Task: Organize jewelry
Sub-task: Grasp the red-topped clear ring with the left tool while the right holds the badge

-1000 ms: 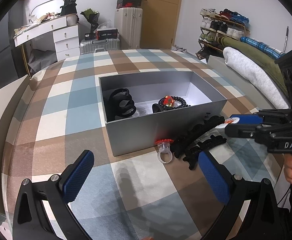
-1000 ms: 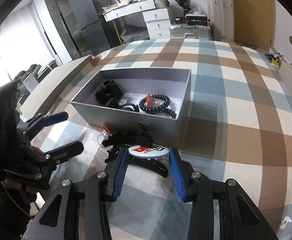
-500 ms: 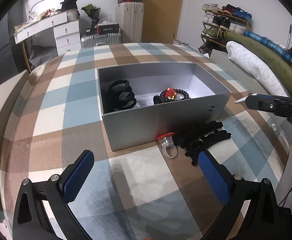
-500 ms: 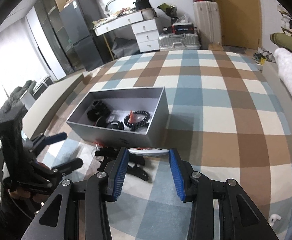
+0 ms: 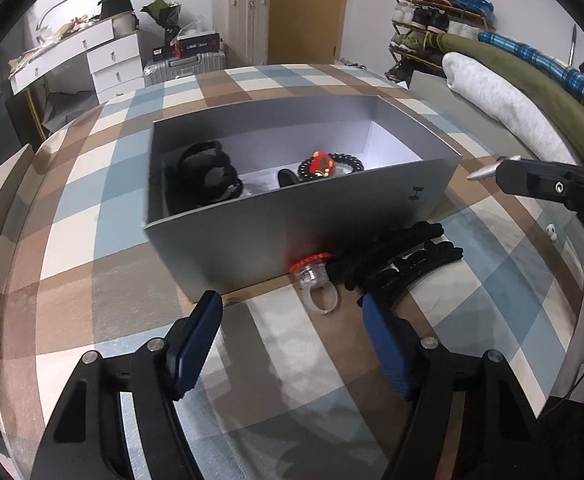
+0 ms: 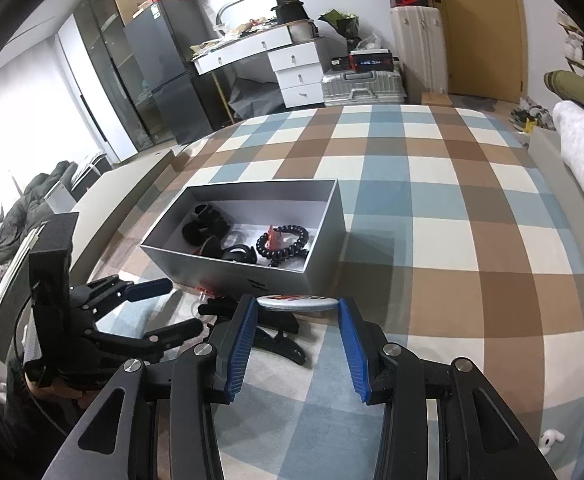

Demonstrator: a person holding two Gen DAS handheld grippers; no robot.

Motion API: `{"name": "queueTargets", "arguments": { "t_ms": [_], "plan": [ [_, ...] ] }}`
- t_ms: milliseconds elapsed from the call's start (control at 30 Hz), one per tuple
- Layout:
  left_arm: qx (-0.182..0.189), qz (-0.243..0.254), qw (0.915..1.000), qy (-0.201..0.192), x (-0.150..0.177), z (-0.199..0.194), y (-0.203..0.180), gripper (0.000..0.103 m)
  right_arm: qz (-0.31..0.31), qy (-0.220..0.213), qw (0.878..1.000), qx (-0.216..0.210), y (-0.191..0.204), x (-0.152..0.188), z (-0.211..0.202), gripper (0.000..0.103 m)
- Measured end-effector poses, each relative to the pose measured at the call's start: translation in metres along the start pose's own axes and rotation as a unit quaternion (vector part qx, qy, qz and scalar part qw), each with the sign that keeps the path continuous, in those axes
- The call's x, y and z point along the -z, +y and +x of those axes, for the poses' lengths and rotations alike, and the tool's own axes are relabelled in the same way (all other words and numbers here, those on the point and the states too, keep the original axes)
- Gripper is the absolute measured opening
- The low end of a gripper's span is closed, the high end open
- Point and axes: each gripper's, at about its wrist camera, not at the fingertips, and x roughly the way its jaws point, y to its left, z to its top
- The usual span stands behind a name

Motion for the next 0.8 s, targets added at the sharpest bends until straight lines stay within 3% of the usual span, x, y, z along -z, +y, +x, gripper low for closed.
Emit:
{"name": "queueTargets", "arguments": {
  "t_ms": [200,367,800],
  "plan": [
    [0.001,0.006,0.9999,0.008,0.0002,0.002,-0.0019,0.063,0.001,0.0,1.0,0.001,-0.0001,-0.0006,-0.0001,0.041],
    [-0.016,0.012,0.9998,0.008,-0.0016,0.003,-0.0013,0.051,-0.001,0.001,1.0,0.0,0.0,-0.0005,-0.0004,0.041],
    [-0.017,0.021,0.9996,0.009,-0.0064,0.007,-0.0045,0.04,-0.006,0.005,1.0,-0.001,0.0053,0.0013,0.0016,0.041]
  ]
}}
